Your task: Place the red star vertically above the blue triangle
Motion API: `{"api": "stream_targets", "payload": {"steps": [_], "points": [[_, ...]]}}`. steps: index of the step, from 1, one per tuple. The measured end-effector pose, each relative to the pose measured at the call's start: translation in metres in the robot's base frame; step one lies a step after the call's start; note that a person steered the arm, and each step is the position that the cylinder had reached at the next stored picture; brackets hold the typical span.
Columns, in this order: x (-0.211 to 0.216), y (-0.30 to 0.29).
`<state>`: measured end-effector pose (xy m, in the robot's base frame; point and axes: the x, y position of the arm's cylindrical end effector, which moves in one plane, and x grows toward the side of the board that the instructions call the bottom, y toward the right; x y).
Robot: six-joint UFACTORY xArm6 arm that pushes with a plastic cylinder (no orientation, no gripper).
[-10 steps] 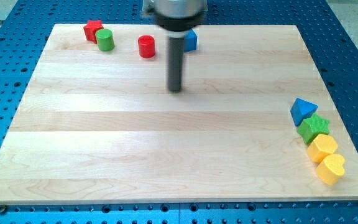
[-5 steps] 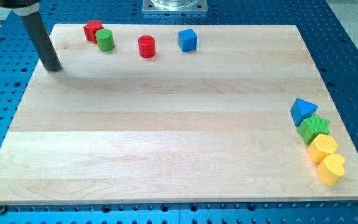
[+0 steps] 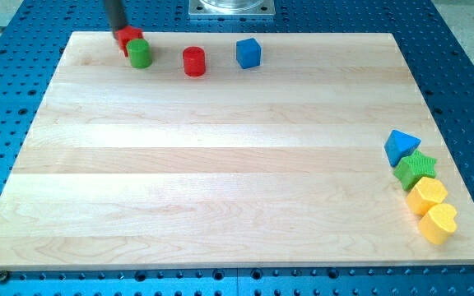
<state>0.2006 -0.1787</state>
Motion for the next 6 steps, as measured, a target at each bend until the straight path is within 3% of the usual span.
{"api": "stream_targets", "payload": {"steps": [1,3,4,5,6], "points": [[0.021,0.046],[-0.009,0.016],[0.019,0.023],[0.073,0.033],[0.074,0.082]]}}
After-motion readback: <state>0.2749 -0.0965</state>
